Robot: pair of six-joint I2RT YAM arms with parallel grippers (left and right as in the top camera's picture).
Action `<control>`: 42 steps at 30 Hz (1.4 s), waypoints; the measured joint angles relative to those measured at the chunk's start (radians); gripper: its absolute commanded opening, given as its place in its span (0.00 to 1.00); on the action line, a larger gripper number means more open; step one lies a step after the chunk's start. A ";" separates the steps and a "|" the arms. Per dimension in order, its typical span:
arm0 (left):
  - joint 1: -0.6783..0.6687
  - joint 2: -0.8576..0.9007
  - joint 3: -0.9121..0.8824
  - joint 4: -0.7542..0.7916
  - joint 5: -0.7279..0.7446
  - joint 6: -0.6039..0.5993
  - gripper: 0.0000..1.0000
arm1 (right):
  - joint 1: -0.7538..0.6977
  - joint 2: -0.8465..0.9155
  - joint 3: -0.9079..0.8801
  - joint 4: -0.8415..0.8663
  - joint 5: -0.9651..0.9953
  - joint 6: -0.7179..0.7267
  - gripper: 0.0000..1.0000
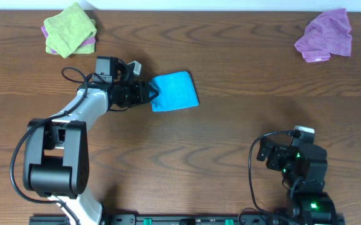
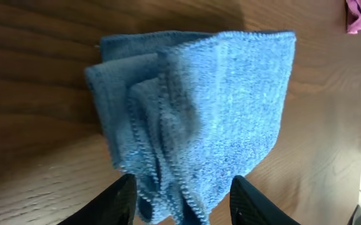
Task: Fold the cloth
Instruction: 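Grasp the folded blue cloth's edge with the left gripper and lift it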
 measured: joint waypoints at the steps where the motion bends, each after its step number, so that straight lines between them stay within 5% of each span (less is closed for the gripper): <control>1: 0.006 0.000 0.000 -0.003 -0.003 0.000 0.50 | 0.000 0.000 0.000 0.000 0.000 0.000 0.99; 4: 0.034 0.000 0.000 -0.009 -0.011 0.006 0.54 | 0.000 0.000 0.000 0.000 0.000 0.000 0.99; 7: 0.059 0.000 -0.008 -0.008 -0.015 0.016 0.73 | 0.000 0.000 0.000 0.000 0.000 0.000 0.99; 13: 0.071 0.000 -0.058 0.056 -0.015 0.008 0.91 | 0.000 0.000 0.000 0.000 0.000 0.000 0.99; 40: -0.004 0.112 -0.087 0.290 0.233 -0.158 0.95 | 0.000 0.000 0.000 0.000 0.000 0.000 0.99; 42: -0.026 0.112 -0.088 0.293 0.227 -0.163 0.83 | 0.000 0.000 0.000 0.000 0.000 0.000 0.99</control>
